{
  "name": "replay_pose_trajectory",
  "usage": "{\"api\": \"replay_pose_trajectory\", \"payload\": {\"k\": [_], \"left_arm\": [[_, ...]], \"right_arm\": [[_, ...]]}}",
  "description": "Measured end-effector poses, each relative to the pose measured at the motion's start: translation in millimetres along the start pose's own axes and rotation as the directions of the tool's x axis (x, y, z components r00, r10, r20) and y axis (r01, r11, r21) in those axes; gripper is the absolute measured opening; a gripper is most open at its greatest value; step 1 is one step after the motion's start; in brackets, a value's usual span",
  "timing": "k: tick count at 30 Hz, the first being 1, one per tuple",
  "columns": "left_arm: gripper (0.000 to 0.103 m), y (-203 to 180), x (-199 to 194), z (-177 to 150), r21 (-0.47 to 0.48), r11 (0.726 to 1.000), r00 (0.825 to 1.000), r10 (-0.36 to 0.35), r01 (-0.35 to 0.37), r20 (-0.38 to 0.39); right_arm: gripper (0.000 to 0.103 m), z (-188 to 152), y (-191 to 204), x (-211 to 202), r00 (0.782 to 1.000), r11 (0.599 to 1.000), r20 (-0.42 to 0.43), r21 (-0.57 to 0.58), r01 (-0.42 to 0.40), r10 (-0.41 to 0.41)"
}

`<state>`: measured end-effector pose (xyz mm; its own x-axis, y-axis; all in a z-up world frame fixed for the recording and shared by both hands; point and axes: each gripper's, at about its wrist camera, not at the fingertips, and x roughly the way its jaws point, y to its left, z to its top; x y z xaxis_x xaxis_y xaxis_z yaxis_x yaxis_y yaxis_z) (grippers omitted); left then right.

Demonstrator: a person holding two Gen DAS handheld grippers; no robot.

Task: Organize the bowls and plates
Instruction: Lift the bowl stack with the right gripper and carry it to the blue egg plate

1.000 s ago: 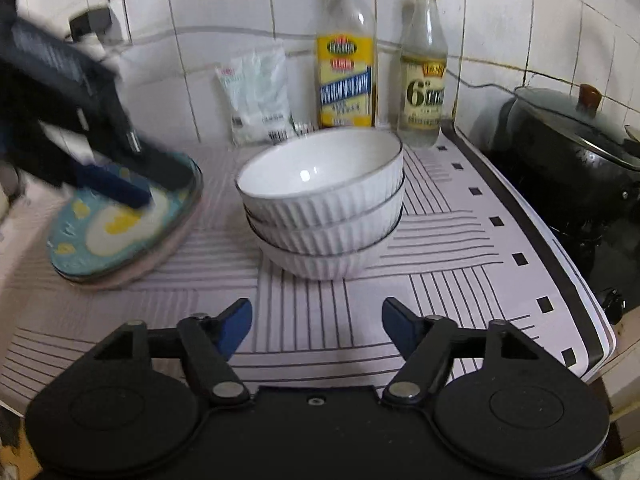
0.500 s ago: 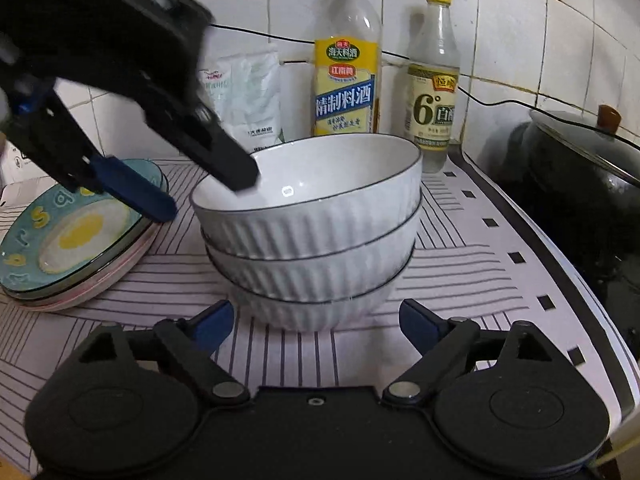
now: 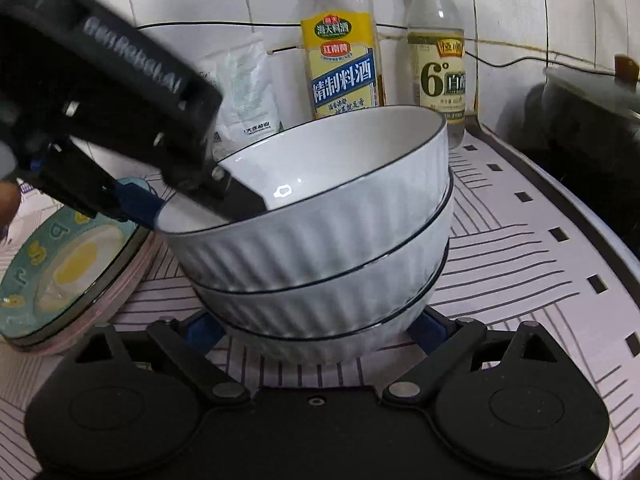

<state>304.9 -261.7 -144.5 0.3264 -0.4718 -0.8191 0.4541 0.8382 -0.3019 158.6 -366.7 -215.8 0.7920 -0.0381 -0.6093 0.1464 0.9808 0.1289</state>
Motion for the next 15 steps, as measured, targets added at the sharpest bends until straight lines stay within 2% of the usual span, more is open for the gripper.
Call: {"api": "replay_pose_trajectory", "payload": {"k": [4,8,15], "left_arm": [[0.027,3,9,-2,-0.013,0.999,0.998,-0.042,0.041,-0.036],[0.026,1,10,-3,0.012,0.999,0.998,-0.052,0.052,-0.030],[0.026,10,12,-5,-0.023,0.994,0.994,-0.105,0.105,-0.019]], "right_arm": [[0.098,-1,2,2,1.000,1.000,0.007,-0.004,0.001,-0.001],[0.100,1,1,4,1.000,1.000,0.002,-0.010,-0.007,0.007],[0.099,-1,-3,6,0.999,0.999,0.025,-0.022,-0.027,0.027]]}}
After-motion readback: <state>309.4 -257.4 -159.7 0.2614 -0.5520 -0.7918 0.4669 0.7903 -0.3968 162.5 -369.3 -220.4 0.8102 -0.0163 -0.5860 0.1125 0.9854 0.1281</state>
